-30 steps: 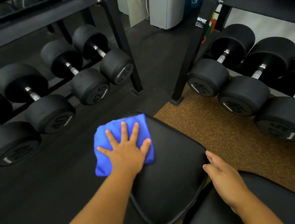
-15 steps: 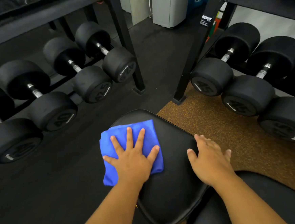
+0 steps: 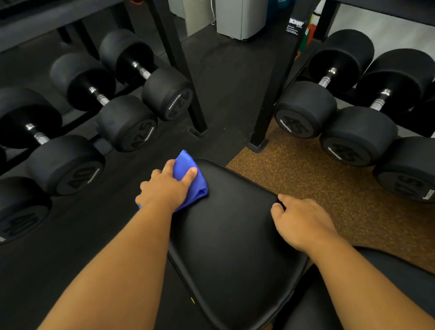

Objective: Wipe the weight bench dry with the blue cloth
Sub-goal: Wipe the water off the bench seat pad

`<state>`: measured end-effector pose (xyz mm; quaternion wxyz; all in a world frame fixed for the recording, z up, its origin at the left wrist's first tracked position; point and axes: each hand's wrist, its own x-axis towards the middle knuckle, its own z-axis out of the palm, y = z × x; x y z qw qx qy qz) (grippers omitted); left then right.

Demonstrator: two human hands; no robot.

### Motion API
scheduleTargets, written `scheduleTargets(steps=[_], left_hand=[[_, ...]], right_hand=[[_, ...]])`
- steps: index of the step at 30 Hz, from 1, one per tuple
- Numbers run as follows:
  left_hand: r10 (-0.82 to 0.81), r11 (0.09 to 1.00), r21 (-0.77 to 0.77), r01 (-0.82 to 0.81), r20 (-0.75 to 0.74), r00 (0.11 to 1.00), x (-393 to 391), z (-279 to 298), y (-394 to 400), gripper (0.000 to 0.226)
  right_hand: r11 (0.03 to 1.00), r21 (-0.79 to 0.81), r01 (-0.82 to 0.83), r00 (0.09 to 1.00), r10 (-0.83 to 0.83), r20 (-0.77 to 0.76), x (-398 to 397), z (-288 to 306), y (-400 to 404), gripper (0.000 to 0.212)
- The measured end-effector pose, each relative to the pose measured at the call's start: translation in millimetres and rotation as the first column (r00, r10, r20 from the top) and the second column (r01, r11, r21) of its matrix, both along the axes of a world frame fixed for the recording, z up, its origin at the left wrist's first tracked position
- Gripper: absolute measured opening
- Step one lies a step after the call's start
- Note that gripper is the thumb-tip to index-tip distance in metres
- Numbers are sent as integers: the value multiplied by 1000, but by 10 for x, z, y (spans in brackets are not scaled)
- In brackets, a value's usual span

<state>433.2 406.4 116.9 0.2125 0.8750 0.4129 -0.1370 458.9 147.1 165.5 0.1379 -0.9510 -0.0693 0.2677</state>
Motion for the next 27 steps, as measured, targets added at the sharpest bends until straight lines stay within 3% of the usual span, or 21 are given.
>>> scheduleTargets(steps=[4, 7, 12, 14, 16, 18, 23, 25, 27], left_hand=[[138, 985, -114, -133, 35, 990, -88, -47, 147, 87], [264, 954, -162, -253, 48, 963, -255, -29, 204, 83], [415, 910, -67, -410, 110, 903, -548, -88, -122, 80], [348, 935, 31, -352, 107, 932, -533, -72, -236, 78], [162, 977, 127, -173, 98, 982, -379, -41, -186, 75], [-3, 993, 120, -3, 53, 999, -178, -15, -82, 74], [-317, 940, 141, 312, 12, 948, 88, -20, 26, 74], [-330, 943, 58, 328, 34, 943, 143, -12, 92, 78], [-197, 977, -73, 199, 28, 980, 161, 10, 194, 84]], right_hand=[[999, -12, -43, 999, 42, -34, 34, -28, -37, 51], [998, 0, -69, 997, 69, -46, 44, -28, -67, 52], [999, 10, -51, 997, 51, -62, 51, -36, -53, 55], [998, 8, -56, 997, 57, -61, 29, -44, -43, 56], [998, 3, -63, 997, 63, -52, 33, -62, -40, 57], [998, 7, -66, 997, 66, -49, 37, -76, -50, 57], [997, 8, -82, 996, 82, -35, 22, -75, -33, 57], [996, 4, -88, 996, 88, -29, 30, -73, -36, 56], [995, 9, -96, 994, 96, -44, 34, -64, -52, 55]])
